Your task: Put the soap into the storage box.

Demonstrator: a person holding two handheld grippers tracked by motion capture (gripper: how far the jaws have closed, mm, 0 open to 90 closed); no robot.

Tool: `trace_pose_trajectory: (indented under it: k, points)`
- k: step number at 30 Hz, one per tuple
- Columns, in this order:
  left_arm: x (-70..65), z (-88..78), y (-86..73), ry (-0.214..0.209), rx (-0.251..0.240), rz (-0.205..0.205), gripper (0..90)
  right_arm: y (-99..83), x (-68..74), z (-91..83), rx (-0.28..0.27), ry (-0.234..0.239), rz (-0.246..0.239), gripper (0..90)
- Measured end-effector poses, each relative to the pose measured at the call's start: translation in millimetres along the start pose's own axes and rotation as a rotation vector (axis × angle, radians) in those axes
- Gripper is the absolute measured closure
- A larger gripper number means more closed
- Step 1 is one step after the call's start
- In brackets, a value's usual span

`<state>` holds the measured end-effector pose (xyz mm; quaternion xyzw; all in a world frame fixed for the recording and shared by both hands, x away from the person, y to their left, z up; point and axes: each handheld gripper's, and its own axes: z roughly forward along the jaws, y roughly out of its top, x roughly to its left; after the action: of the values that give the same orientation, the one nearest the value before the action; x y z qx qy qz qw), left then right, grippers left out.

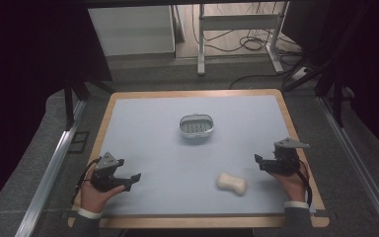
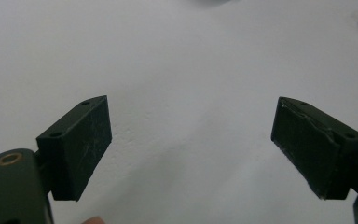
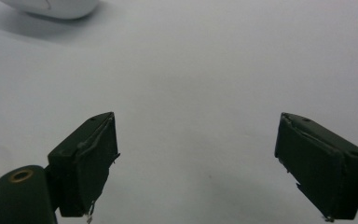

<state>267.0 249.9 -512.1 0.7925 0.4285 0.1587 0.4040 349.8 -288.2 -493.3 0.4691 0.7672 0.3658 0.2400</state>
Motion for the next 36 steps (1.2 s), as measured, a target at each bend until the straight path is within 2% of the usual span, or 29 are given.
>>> trace_pose_trajectory:
  k: [5,7,10,12,15,20,23,28,36]
  points:
    - [-1.6,-0.4,0.4,-0.003,-0.001,-0.004,13.1,3.3,3.8,-2.9,0.007,0.009,-0.030,15.1]
    - [-1.4,-0.5,1.0,-0.004,0.000,-0.004,13.1,4.9,3.0,-6.3,0.000,0.021,-0.029,15.4]
    - [-0.9,0.3,1.9,-0.023,-0.019,-0.023,12.6,8.3,1.6,-12.6,-0.014,0.071,-0.013,15.5]
    - [-1.3,0.3,1.9,-0.026,-0.021,-0.027,12.5,10.6,0.7,-14.7,-0.005,0.078,-0.019,16.0]
    - [-1.1,-1.4,1.3,-0.027,-0.027,-0.032,12.5,16.3,0.8,-19.3,0.007,0.063,-0.042,16.9]
    - [0.6,-2.9,1.4,-0.026,-0.027,-0.030,12.6,29.9,10.5,-26.4,0.023,0.076,-0.093,18.3]
    - [0.6,-2.1,1.5,-0.025,-0.025,-0.024,12.5,36.8,17.1,-28.8,0.049,0.102,-0.121,19.9]
    - [0.3,-1.4,1.8,-0.027,-0.029,-0.029,12.2,44.6,25.4,-28.6,0.099,0.114,-0.183,22.5]
    - [-1.8,-0.9,1.6,-0.027,-0.028,-0.026,11.7,47.1,38.4,-25.5,0.142,0.159,-0.224,22.7]
